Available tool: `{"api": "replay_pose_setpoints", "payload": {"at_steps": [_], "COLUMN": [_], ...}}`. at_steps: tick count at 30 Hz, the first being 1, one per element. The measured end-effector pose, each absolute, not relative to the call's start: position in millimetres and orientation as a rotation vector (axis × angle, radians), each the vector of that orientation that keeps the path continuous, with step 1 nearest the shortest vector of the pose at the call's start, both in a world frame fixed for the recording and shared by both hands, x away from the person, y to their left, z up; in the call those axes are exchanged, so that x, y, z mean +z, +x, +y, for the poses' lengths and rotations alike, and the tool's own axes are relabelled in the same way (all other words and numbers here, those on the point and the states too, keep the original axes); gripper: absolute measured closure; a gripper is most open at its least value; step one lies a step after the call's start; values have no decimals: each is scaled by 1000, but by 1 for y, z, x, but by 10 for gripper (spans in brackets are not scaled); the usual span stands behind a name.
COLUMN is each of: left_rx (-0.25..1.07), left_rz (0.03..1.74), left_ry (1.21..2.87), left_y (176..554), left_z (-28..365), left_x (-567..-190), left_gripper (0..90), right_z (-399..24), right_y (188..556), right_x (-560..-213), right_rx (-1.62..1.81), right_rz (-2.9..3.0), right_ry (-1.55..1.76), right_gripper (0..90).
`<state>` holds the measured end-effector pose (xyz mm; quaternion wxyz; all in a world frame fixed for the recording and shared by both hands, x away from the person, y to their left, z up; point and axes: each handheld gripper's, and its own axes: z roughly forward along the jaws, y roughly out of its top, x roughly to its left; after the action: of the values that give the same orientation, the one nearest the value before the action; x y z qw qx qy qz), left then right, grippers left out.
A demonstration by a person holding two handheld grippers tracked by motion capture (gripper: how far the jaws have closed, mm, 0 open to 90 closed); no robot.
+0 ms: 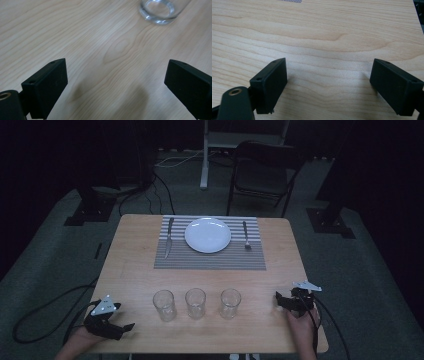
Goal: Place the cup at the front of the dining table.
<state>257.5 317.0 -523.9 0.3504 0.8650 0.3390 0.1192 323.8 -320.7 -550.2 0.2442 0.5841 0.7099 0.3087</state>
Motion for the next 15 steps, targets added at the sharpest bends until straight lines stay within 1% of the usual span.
{"api": "replay_pose_setpoints", "payload": {"at_steps": [10,15], "left_rx": [291,289], "left_rz": [808,769], "left_ry": [2215,2202], "left_y": [261,263], "left_z": [305,299], "left_x": [-510,-494], "left_gripper": [65,65], "right_z": [-321,-321], "right_y": [324,324], "right_x": [-550,-550], "right_rx": [843,843], "right_rz": [1938,1938], "right_ry": [1595,1596], "right_gripper": [140,141]}}
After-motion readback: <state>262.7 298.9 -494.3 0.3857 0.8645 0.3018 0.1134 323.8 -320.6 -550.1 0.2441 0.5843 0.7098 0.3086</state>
